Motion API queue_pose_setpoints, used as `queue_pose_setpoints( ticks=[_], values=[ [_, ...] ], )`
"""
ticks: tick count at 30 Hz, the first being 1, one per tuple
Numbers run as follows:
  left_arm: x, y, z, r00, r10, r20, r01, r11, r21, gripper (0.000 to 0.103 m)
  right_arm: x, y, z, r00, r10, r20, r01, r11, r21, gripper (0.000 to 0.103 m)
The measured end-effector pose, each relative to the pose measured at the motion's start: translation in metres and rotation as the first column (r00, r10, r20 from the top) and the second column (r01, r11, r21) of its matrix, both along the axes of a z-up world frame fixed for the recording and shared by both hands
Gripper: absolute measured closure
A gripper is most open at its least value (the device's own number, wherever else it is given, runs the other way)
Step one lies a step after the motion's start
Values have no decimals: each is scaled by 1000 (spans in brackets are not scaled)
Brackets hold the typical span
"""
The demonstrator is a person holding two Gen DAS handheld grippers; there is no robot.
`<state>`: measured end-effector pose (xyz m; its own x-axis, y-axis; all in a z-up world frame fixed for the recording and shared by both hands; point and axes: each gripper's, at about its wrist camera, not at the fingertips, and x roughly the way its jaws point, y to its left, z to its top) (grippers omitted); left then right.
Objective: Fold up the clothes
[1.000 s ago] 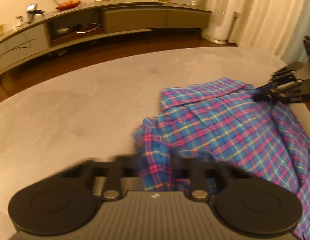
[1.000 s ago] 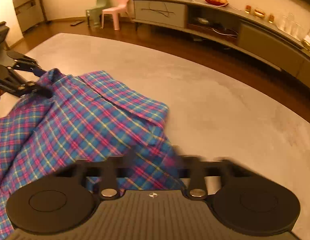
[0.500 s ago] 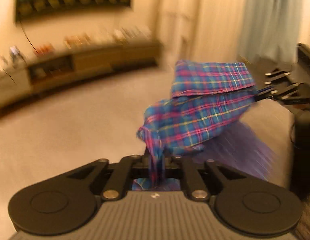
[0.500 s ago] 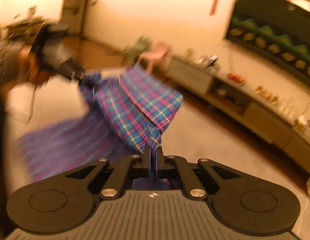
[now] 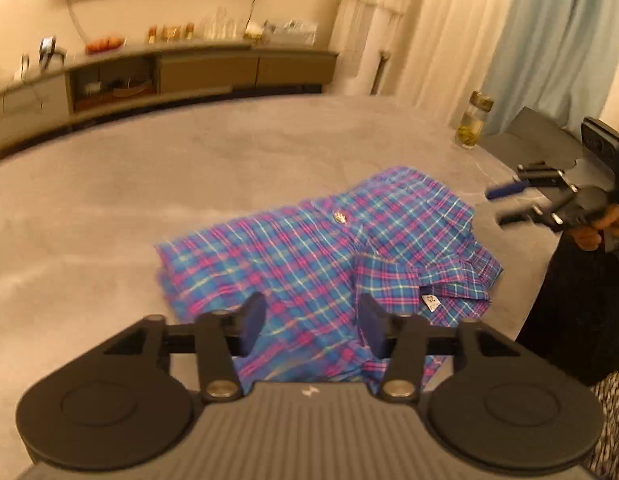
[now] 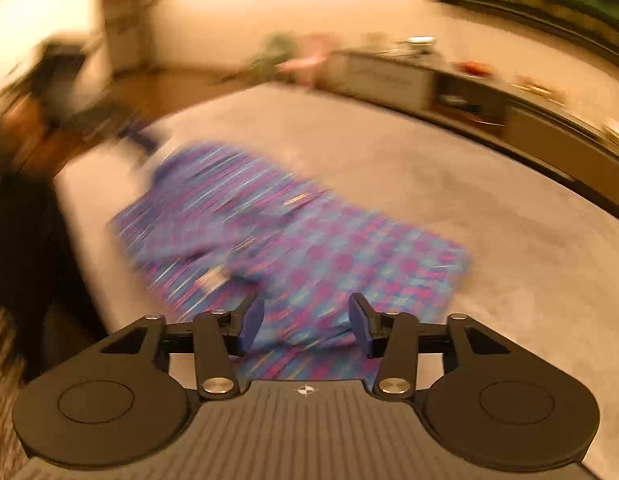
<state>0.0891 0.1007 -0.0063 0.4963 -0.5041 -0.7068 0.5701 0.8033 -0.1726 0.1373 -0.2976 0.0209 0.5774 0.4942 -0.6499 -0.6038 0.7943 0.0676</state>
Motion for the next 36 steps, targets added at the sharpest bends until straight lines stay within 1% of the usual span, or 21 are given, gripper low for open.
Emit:
queue_pose_setpoints(
  ticks=[3,4,6,8,9,11,12,13,15,16,18,20,22,24,25,27,28,30,33,35,36],
  values=[
    [14,-1,-21,992,111,-54,-110,994,9,53,23,-3,-13,994,-106,14,106,994,1,50],
    [19,-1,-28,987,152,-58,-150,988,35,56,28,-3,-19,994,-108,-5,108,994,2,50],
    [30,1,-39,975,220,-34,-213,968,130,68,36,1,-33,992,-98,-78,96,995,-18,51],
    [39,11,-51,958,285,-40,-275,946,172,67,40,4,-50,986,-112,-125,97,988,-119,54],
    [41,16,-55,951,307,-46,-295,940,173,64,38,5,-56,985,-117,-124,96,982,-165,54],
    [43,24,-53,940,337,-55,-325,934,150,64,33,-1,-56,983,-143,-114,120,974,-190,53],
    [39,23,-46,938,346,-21,-339,928,156,67,31,-4,-55,981,-158,-109,135,971,-197,53],
    [33,19,-37,936,352,26,-351,922,166,67,24,-4,-47,986,-159,-59,145,971,-190,53],
    [16,2,-11,940,307,147,-329,929,166,65,5,0,-25,986,-148,80,159,974,-162,53],
    [7,-14,-4,954,244,175,-273,947,168,63,-6,6,-13,988,-97,120,112,986,-126,53],
    [-12,-52,4,976,87,201,-123,977,176,57,-28,27,4,985,60,162,-48,996,-74,53],
    [-31,-89,13,972,-72,226,29,982,188,56,-43,54,6,962,220,159,-204,973,-109,53],
    [-38,-123,-6,949,-187,254,107,948,300,56,-46,74,-3,942,303,144,-278,945,-171,53],
    [-37,-151,-29,927,-263,267,139,903,408,59,-39,87,-13,942,313,123,-286,937,-201,55],
    [-31,-155,-37,931,-260,258,136,899,416,63,-33,92,-16,947,301,110,-276,940,-201,56],
    [-17,-160,-50,942,-246,230,135,901,412,77,-22,91,-17,962,265,71,-251,955,-159,65],
    [-12,-158,-53,948,-234,215,136,910,392,80,-17,89,-16,969,242,49,-234,964,-130,69],
    [-4,-151,-56,961,-209,183,137,931,339,93,-6,88,-19,980,197,2,-197,977,-77,78],
    [-1,-141,-55,968,-178,177,125,953,276,95,12,89,-33,990,123,-73,-125,992,-25,82],
    [0,-132,-53,975,-144,171,105,970,219,97,15,92,-41,990,98,-104,-101,995,-26,85],
    [3,-125,-54,983,-101,155,75,984,163,99,16,93,-45,989,87,-118,-91,995,-28,87]
  ],
)
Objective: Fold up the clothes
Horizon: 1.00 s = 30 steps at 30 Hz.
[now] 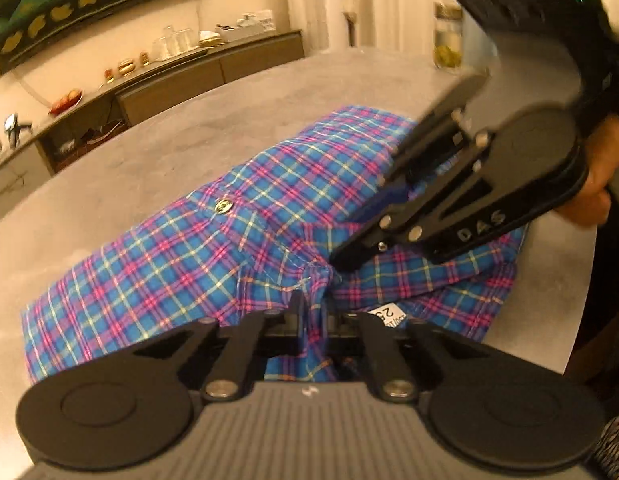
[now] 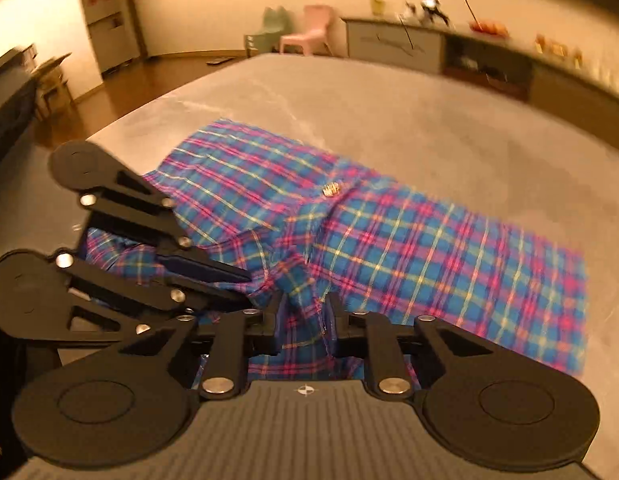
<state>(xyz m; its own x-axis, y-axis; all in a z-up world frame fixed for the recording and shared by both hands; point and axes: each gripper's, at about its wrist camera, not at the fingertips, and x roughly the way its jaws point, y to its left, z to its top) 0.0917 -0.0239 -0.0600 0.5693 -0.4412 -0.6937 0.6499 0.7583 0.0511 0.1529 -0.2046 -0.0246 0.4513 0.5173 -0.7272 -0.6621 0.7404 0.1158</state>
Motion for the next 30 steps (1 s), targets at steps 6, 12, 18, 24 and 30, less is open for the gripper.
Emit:
queue_pose_setpoints(
  ticks=[6,12,18,24,30],
  values=[
    [9,48,-15,940,185,-288,-289,881,-375,101,-7,10,-11,998,-54,33,55,997,-50,93],
    [5,57,-20,921,217,-324,-349,830,-435,101,-9,37,-15,982,-4,190,42,979,-197,91],
    [5,54,-25,916,224,-332,-361,821,-442,101,-18,48,-5,972,54,230,-17,987,-163,92],
    [-17,17,-21,982,179,-67,-191,941,-280,101,21,47,-13,1000,-21,-9,20,995,-97,92],
    [-66,-51,-24,949,-135,284,52,957,284,99,49,4,-15,966,-110,-232,138,984,108,93]
  ],
)
